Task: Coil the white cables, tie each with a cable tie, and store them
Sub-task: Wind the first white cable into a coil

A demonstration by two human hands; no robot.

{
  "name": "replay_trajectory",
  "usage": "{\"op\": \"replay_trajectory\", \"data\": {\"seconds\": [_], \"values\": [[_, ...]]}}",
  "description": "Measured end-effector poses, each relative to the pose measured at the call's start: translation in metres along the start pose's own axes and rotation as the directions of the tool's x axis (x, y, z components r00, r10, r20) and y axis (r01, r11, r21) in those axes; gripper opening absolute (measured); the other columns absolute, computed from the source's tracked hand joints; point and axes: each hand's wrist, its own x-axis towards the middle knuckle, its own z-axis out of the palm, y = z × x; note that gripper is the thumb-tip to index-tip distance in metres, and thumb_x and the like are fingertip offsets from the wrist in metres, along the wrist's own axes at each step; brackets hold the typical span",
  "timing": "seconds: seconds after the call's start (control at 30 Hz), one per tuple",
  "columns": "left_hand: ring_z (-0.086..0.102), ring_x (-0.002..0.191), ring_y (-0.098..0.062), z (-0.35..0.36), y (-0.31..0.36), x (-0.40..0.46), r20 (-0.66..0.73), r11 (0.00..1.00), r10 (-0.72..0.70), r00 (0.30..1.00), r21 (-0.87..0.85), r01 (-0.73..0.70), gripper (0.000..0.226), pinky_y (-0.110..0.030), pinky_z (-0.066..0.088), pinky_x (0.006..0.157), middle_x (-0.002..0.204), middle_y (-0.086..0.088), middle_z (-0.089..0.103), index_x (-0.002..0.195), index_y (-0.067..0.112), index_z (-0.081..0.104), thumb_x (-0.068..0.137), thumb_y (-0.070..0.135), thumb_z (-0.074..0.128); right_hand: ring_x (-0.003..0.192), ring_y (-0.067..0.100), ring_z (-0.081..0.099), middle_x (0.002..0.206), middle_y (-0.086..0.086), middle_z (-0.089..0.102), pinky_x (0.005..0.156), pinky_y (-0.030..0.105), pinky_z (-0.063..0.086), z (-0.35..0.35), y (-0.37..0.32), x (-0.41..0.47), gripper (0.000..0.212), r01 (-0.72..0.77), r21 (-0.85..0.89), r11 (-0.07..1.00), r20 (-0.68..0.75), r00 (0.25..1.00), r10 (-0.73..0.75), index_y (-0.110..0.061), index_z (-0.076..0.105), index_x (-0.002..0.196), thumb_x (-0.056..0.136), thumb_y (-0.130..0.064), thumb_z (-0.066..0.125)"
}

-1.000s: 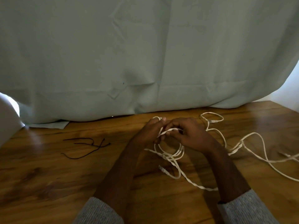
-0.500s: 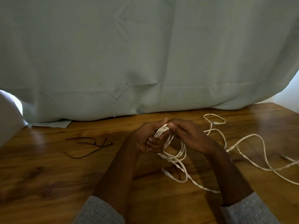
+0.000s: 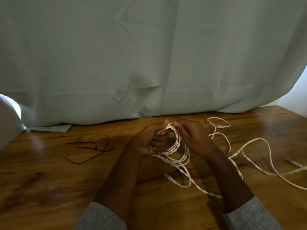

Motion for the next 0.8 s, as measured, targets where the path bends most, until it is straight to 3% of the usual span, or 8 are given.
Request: {"op": "replay_trajectory", "data": {"seconds": [0.13, 0.2, 0.3, 0.4, 0.47, 0.6, 0.7, 0.8], "values": [[0.013, 0.032, -0.006, 0.001, -0.001, 0.001, -0.027, 0.994, 0.015, 1.000, -0.105, -0.018, 0.045, -0.015, 0.016, 0.036, 0.040, 0.008, 0.025, 0.062, 0.015, 0.054, 0.093, 0.047, 0.047, 0.090, 0.003, 0.068, 0.100, -0.006, 0.075, 0.077, 0.017, 0.050, -0.007, 0.005, 0.001, 0.030, 0.006, 0.023, 1.000, 0.086, 0.996, -0.008, -0.013, 0.073, 0.112, 0.102, -0.024, 0.047], [0.016, 0.033, -0.006, -0.001, -0.001, 0.003, 0.009, 0.985, 0.034, 0.999, -0.172, -0.031, 0.046, -0.017, 0.017, 0.037, 0.044, 0.008, 0.022, 0.065, 0.014, 0.054, 0.095, 0.048, 0.044, 0.089, 0.004, 0.067, 0.099, -0.005, 0.074, 0.077, 0.021, 0.049, -0.009, 0.007, 0.002, 0.032, 0.015, -0.054, 0.998, 0.091, 0.996, -0.010, -0.014, 0.072, 0.112, 0.102, -0.028, 0.045], [0.023, 0.038, -0.006, -0.007, 0.000, 0.004, 0.100, 0.952, 0.116, 0.988, -0.296, -0.081, 0.036, -0.022, 0.027, 0.041, 0.051, 0.008, 0.028, 0.076, 0.010, 0.055, 0.100, 0.036, 0.046, 0.082, 0.018, 0.066, 0.092, 0.001, 0.072, 0.071, 0.035, 0.051, -0.005, 0.011, -0.001, 0.036, -0.020, -0.195, 0.981, 0.131, 0.990, 0.046, -0.018, 0.066, 0.104, 0.100, -0.039, 0.037], [0.025, 0.041, -0.006, -0.008, 0.000, 0.005, 0.036, 0.924, 0.182, 0.983, -0.349, -0.159, 0.030, -0.023, 0.036, 0.044, 0.051, 0.006, 0.036, 0.084, 0.005, 0.058, 0.100, 0.028, 0.046, 0.086, 0.025, 0.067, 0.101, 0.003, 0.073, 0.074, 0.043, 0.055, -0.001, 0.015, -0.006, 0.053, -0.066, -0.306, 0.950, 0.222, 0.965, 0.139, -0.026, 0.059, 0.118, 0.090, -0.056, 0.025], [0.024, 0.043, -0.005, -0.007, -0.002, 0.008, -0.019, 0.921, 0.213, 0.977, -0.329, -0.207, 0.031, -0.022, 0.036, 0.045, 0.052, 0.006, 0.044, 0.093, 0.000, 0.063, 0.098, 0.027, 0.049, 0.089, 0.028, 0.067, 0.106, 0.005, 0.072, 0.075, 0.043, 0.055, 0.003, 0.021, -0.008, 0.052, -0.069, -0.379, 0.923, 0.251, 0.952, 0.175, -0.029, 0.053, 0.126, 0.091, -0.056, 0.024], [0.027, 0.047, -0.004, -0.006, -0.002, 0.012, -0.024, 0.911, 0.256, 0.966, -0.328, -0.249, 0.040, -0.022, 0.041, 0.049, 0.058, 0.005, 0.048, 0.112, -0.007, 0.062, 0.100, 0.027, 0.045, 0.088, 0.029, 0.066, 0.105, 0.007, 0.071, 0.067, 0.034, 0.047, 0.002, 0.026, -0.008, 0.031, -0.048, -0.481, 0.875, 0.237, 0.954, 0.182, -0.027, 0.051, 0.128, 0.104, -0.040, 0.037], [0.027, 0.046, -0.004, -0.008, 0.000, 0.011, -0.018, 0.903, 0.284, 0.959, -0.330, -0.274, 0.039, -0.022, 0.040, 0.048, 0.058, 0.004, 0.047, 0.116, -0.009, 0.060, 0.099, 0.025, 0.052, 0.086, 0.027, 0.066, 0.102, 0.007, 0.070, 0.068, 0.035, 0.049, -0.003, 0.023, -0.008, 0.035, -0.079, -0.519, 0.851, 0.236, 0.944, 0.231, -0.024, 0.056, 0.121, 0.106, -0.044, 0.032], [0.026, 0.044, -0.003, -0.011, 0.003, 0.009, -0.022, 0.894, 0.301, 0.953, -0.340, -0.291, 0.044, -0.020, 0.038, 0.046, 0.056, 0.006, 0.037, 0.115, -0.008, 0.062, 0.102, 0.029, 0.041, 0.086, 0.026, 0.065, 0.100, 0.007, 0.069, 0.071, 0.038, 0.052, -0.005, 0.019, -0.007, 0.039, -0.094, -0.551, 0.829, 0.232, 0.937, 0.260, -0.022, 0.058, 0.114, 0.106, -0.048, 0.030]]}}
